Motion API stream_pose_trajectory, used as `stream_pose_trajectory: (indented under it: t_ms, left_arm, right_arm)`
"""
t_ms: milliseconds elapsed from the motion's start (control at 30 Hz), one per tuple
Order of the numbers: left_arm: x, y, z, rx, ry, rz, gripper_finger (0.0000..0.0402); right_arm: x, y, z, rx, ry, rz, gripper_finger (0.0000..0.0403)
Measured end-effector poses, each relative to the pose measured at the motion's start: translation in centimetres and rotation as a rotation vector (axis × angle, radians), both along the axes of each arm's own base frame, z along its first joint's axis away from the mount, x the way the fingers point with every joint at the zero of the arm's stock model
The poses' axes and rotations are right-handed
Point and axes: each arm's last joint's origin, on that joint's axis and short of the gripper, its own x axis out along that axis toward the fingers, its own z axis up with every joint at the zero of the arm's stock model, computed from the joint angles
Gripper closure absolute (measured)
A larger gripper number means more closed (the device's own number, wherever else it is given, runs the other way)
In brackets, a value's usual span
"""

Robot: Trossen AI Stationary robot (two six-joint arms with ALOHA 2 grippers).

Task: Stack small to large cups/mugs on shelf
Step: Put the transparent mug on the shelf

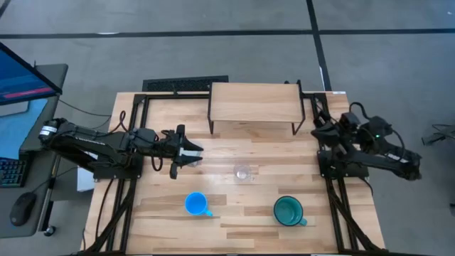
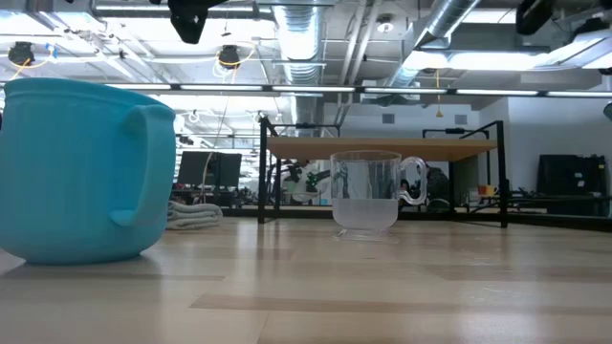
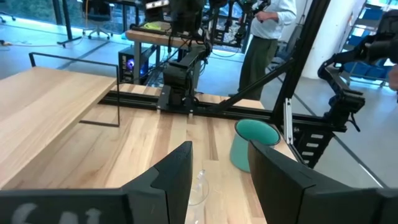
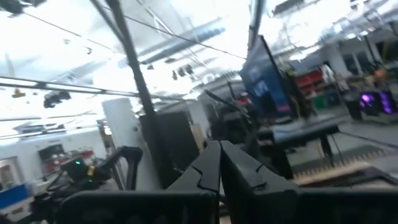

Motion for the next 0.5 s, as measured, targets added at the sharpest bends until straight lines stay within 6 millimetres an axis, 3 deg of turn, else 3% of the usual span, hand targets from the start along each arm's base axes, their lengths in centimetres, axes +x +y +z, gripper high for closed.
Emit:
stream_pose_trajectory:
  t_ms: [500]
  left_arm:
    - [0.0,0.1,-0.3,0.001,0.021,0.022,0.0255]
  right_arm:
    - [0.3,-0.2,-0.9,-0.022,0.094,-0.094,0.0288]
